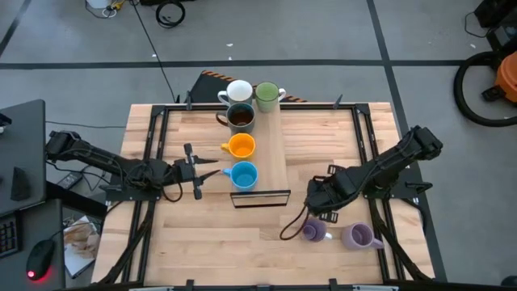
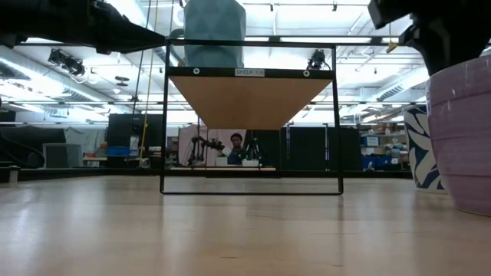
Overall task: Place coffee mugs
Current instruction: Put the blue and white mug on the shelf aligned with the dark blue mug
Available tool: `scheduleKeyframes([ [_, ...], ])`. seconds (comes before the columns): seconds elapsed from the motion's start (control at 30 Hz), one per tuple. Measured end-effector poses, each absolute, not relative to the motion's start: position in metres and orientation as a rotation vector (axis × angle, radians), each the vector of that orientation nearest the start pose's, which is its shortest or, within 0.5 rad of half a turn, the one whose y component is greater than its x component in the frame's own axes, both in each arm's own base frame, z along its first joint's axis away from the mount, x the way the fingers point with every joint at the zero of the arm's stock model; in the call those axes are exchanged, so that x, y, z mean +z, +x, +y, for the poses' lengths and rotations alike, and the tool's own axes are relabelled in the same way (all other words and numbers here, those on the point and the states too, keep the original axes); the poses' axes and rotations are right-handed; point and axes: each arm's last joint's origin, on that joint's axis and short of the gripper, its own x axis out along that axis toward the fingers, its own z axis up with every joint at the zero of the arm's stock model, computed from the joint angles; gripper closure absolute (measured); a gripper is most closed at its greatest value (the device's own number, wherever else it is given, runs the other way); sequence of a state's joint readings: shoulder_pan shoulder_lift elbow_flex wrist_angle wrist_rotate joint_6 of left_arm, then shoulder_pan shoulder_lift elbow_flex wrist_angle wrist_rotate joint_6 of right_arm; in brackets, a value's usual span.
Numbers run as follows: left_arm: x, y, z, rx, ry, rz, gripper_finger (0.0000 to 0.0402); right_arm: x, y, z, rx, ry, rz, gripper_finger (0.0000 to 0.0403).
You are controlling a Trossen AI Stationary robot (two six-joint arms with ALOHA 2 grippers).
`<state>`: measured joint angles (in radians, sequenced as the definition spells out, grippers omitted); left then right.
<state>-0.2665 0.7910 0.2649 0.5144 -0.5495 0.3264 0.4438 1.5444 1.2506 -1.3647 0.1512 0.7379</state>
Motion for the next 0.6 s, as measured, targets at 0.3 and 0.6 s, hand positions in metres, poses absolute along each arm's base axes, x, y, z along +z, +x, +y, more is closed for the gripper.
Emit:
scheduleKeyframes([
  [0.3, 0.219, 0.167, -0.030, 0.279, 0.328, 0.057, 0.0258, 0.230, 0.230, 0.097, -0.311, 0.157, 1.564, 0.0234],
  [0.6, 0.219, 0.167, -0.030, 0.278, 0.329, 0.060, 0.0258, 0.203, 0.220, 0.079, -0.288, 0.219, 1.526, 0.0246],
])
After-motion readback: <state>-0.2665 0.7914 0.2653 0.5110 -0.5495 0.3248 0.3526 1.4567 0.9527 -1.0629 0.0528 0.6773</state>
